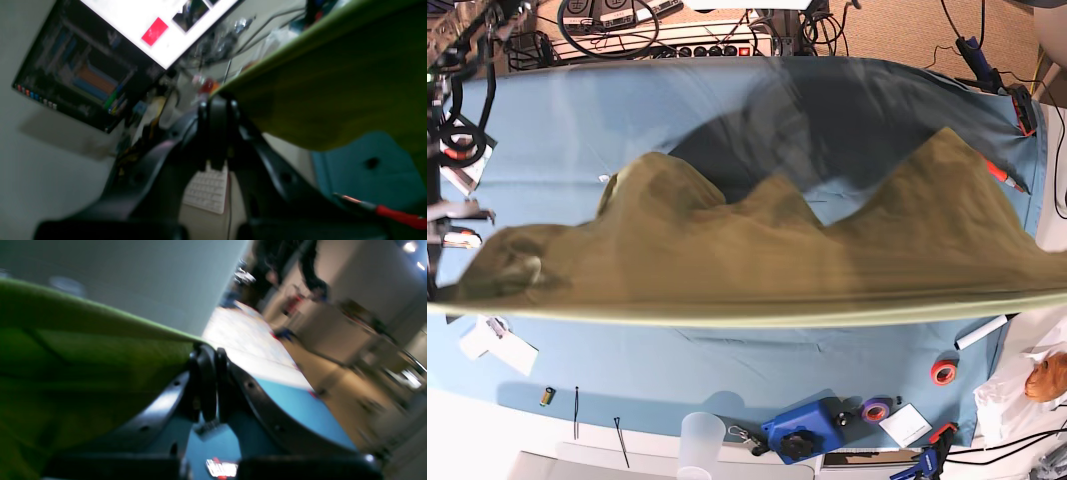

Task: Layout the t-shirt on the table in an organized manner, then fold the t-shirt properly
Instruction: 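Swing the held t-shirt down and lay it across the table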

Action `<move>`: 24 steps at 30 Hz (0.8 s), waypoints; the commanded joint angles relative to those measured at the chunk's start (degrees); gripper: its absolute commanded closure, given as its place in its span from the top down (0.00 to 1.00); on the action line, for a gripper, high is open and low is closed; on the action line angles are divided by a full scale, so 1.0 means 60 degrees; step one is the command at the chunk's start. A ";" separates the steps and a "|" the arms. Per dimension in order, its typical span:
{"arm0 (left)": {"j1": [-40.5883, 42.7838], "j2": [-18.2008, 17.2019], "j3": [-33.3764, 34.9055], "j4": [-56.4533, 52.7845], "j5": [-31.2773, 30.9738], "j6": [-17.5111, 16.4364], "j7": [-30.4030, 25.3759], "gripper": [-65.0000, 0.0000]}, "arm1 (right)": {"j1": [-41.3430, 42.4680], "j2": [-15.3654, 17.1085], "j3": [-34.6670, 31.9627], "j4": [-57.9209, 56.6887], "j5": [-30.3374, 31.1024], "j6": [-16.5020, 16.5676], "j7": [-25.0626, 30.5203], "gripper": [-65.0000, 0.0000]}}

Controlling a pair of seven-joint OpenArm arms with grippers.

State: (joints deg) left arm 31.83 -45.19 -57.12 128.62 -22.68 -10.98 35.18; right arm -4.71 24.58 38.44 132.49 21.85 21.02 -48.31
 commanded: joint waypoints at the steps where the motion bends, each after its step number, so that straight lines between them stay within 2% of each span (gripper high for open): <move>1: -0.0044 -0.0233 -0.0197 -0.0135 0.0484 0.0459 0.0200 0.00 | 0.0208 0.0182 0.0040 -0.0175 -0.0579 -0.0441 -0.0109 0.00; 9: -0.0091 -0.0113 -0.0200 -0.0186 0.0525 0.0601 0.0688 0.00 | 0.0576 0.0113 0.0208 -0.0331 -0.0652 -0.0477 -0.0226 0.00; 15: -0.0062 0.0401 -0.0215 0.0248 0.0561 0.0597 0.1016 0.00 | 0.0572 0.0113 0.1319 -0.0270 -0.0597 -0.0514 -0.0324 0.00; 19: 0.0022 0.0732 -0.0219 0.0546 0.0590 0.0601 0.1078 0.00 | 0.0568 0.0117 0.2014 -0.0179 -0.0036 -0.0484 -0.0568 0.00; 22: 0.0178 0.0721 -0.0215 0.0590 0.0514 0.0484 0.1045 0.00 | 0.0568 0.0109 0.2025 -0.0182 0.0222 -0.0430 -0.0863 0.00; 24: 0.0240 0.0703 -0.0215 0.0521 0.0095 0.0295 0.0863 0.00 | 0.0572 0.0109 0.1785 -0.0204 0.0251 -0.0397 -0.0914 0.00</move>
State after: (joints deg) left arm 32.99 -39.94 -57.12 132.31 -26.28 -12.34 38.37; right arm -2.07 23.92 48.40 131.39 27.49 21.76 -53.80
